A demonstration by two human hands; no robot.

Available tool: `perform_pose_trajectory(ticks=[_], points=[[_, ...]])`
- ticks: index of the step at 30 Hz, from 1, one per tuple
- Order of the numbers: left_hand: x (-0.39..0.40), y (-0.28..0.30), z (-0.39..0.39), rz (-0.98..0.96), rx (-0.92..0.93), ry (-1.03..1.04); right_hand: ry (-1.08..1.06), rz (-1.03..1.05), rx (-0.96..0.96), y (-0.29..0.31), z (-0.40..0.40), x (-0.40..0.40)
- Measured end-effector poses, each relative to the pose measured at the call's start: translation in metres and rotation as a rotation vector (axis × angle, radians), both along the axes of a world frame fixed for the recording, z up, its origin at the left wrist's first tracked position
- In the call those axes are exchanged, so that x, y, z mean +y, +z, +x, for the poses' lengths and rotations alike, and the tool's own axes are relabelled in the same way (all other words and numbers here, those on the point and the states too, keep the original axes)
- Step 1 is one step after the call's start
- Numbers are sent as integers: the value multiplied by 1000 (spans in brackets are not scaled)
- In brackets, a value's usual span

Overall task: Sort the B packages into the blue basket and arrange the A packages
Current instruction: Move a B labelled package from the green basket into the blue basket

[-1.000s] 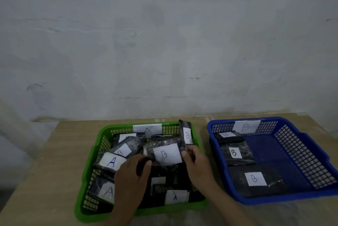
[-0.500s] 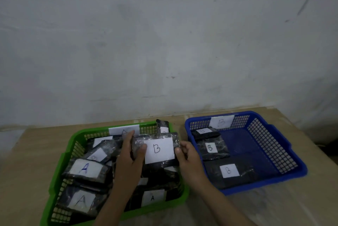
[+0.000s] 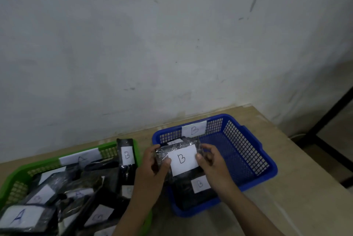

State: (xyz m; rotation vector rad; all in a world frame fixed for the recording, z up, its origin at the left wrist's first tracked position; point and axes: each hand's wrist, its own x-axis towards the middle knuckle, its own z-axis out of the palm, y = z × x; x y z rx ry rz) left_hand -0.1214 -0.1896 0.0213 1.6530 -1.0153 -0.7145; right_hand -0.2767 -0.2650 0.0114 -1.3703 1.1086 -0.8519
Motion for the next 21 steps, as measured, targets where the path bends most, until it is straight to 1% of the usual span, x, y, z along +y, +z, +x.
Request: perform_pose_trajectory(ticks=[2, 4, 9, 12, 15, 17, 19, 21], points=[[-16, -5, -14, 14, 77, -30, -20, -12, 36, -3, -14, -13], [-32, -11, -27, 36, 94, -44, -30, -26, 73, -5, -29, -28], [-75, -24, -54, 74, 36, -51, -186, -176, 236, -14, -72, -76], [-103, -37, -67, 123, -6, -77, -225, -262, 326, -20, -97, -107], [-129, -50, -78, 177, -75, -114, -225, -397, 508, -28, -118, -142], [-143, -56, -83, 194, -94, -125, -216, -410, 616, -34, -127, -161], [-153, -63, -87, 192, -108, -147, -173, -382, 655, -43, -132, -171], [-161, -68, -90, 207, -145, -193, -112, -366, 624, -53, -134, -170]])
